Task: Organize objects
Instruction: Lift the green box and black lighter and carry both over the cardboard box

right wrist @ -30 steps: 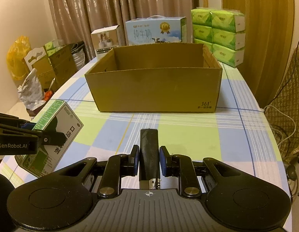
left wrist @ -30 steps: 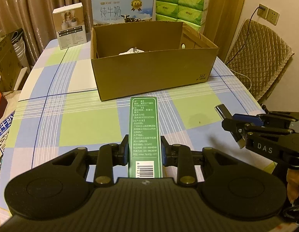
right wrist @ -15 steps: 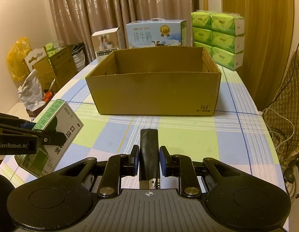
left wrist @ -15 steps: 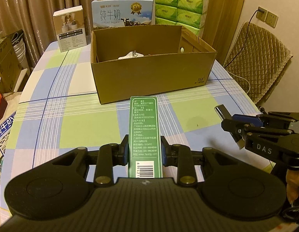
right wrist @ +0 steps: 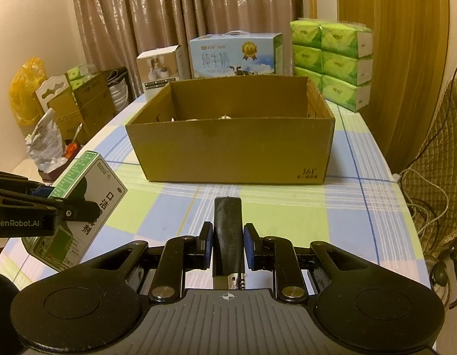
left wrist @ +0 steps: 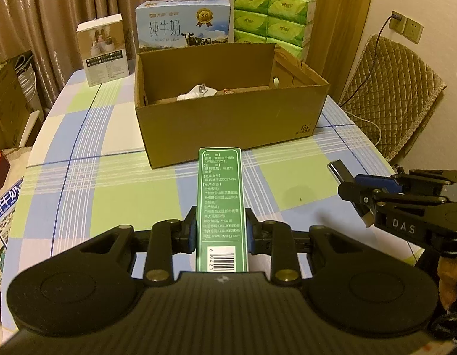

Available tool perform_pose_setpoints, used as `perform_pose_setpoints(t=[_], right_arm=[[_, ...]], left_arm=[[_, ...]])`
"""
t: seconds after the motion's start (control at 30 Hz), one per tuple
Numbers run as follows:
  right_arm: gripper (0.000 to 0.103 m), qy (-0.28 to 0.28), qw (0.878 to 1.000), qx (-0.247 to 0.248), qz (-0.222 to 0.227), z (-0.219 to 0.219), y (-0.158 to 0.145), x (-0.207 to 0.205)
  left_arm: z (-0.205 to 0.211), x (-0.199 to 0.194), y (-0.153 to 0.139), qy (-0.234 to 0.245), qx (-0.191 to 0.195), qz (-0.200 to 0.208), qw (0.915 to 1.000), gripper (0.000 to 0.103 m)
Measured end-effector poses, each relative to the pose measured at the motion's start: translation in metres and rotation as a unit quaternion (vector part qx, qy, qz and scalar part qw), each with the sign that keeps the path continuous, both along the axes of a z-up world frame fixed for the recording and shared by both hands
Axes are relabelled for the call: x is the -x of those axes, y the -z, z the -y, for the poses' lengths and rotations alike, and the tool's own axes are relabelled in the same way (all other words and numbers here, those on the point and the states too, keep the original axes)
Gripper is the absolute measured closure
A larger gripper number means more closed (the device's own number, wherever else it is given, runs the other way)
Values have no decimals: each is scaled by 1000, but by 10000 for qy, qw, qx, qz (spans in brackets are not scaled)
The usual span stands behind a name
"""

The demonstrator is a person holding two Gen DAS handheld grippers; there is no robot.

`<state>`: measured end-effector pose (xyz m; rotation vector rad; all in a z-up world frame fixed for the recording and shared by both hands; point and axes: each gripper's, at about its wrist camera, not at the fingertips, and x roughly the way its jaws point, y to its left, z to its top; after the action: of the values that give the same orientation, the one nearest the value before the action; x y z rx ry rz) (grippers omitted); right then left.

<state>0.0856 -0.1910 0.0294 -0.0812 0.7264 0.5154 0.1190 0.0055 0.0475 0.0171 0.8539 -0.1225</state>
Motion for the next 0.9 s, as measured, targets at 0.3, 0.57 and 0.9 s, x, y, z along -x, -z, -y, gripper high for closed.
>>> perform_pose_setpoints(t=[0.3,0.57,0.9], right_arm=[[84,-31,9999,-37,145,0,-25,-30],[84,-122,9995,-127,274,-7,-59,-76],[84,-184,9989,-284,329,-27,-97,-149]], left_arm=[[6,-22,-12,178,40,100,9998,78],[2,-62,-42,275,110,335,9990,78],[-5,-141,-76,309,73,458,9984,78]])
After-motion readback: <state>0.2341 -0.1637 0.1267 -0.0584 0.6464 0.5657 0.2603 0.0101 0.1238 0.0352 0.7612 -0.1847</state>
